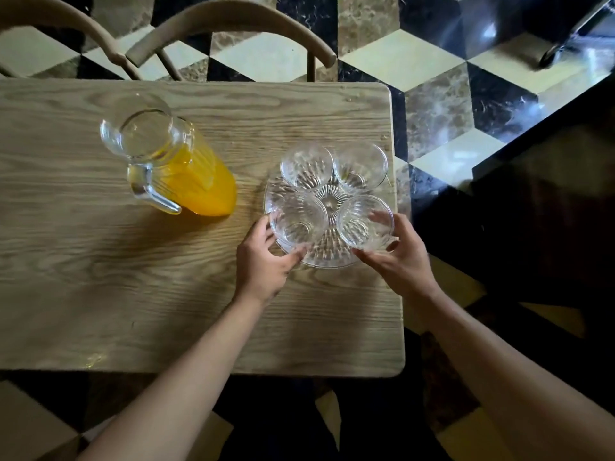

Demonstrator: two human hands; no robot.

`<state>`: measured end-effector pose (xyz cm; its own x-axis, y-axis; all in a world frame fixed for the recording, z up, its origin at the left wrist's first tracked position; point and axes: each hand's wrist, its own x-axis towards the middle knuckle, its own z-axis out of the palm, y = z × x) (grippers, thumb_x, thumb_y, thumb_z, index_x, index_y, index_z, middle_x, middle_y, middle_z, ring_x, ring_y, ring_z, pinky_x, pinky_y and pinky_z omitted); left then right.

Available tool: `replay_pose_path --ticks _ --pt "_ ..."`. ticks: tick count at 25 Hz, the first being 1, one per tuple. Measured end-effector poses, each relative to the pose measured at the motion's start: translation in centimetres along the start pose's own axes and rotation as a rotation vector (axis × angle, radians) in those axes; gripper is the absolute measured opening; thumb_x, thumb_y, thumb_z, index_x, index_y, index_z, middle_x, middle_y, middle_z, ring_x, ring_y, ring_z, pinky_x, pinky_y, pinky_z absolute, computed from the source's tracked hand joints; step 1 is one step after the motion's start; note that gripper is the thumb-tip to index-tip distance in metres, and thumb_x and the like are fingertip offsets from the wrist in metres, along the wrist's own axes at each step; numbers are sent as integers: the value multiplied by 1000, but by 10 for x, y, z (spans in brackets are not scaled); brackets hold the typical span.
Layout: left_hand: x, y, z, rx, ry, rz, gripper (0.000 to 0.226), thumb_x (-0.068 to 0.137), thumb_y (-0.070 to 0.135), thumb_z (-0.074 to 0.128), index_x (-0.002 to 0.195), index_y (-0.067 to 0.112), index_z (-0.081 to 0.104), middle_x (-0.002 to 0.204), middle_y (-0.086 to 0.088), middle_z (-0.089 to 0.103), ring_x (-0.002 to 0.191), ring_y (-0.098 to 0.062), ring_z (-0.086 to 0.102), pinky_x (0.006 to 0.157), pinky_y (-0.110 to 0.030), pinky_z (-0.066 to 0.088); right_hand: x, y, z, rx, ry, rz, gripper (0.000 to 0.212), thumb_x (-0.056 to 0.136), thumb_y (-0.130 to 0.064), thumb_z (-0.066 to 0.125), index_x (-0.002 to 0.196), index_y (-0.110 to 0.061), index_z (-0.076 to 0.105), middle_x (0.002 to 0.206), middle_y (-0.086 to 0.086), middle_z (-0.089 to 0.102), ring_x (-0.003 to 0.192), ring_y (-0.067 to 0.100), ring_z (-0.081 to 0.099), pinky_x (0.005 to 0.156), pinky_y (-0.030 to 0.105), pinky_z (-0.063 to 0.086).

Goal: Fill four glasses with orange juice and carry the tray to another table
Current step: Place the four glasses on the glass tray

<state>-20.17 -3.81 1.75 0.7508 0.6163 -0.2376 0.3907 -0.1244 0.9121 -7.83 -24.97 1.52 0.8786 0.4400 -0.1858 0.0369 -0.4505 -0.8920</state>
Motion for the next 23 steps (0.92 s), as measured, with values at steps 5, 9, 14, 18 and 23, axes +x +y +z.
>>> replay_pose_path --ticks 5,9,14,18,23 --pt "1 -4 6 59 -7 -3 84 72 15 94 145 1 54 146 -10 61 132 -22 61 113 -43 51 -1 0 3 -30 -12 8 68 72 -22 92 131 -19 59 128 -8 64 112 15 63 97 44 53" --pt "2 -5 7 35 2 -13 80 73 11 94 142 2 56 142 -11 63 132 -22 62 112 -47 51 -2 0 3 -35 -8 25 68 72 -23 92 132 -22 59 130 -9 63 112 17 62 98 46 52" --pt "2 -7 6 130 -2 14 81 72 13 94 142 -1 56 141 -11 63 133 -20 60 111 -43 52 -2 -3 1 -54 -30 49 69 72 -31 91 132 -28 57 132 -11 61 115 17 59 101 44 50" --pt "2 -8 9 169 2 36 83 71 14 95 143 -3 56 139 -14 61 131 -22 60 111 -43 53 -4 -5 1 -75 -46 64 70 74 -32 89 135 -28 56 135 -11 59 113 15 59 99 41 51" --pt "-1 -5 6 166 -2 19 86 71 14 95 145 -1 54 144 -13 58 133 -21 58 112 -31 49 -9 -8 -1 -94 -42 72 74 75 -27 89 139 -26 53 134 -12 58 116 6 55 91 31 51"
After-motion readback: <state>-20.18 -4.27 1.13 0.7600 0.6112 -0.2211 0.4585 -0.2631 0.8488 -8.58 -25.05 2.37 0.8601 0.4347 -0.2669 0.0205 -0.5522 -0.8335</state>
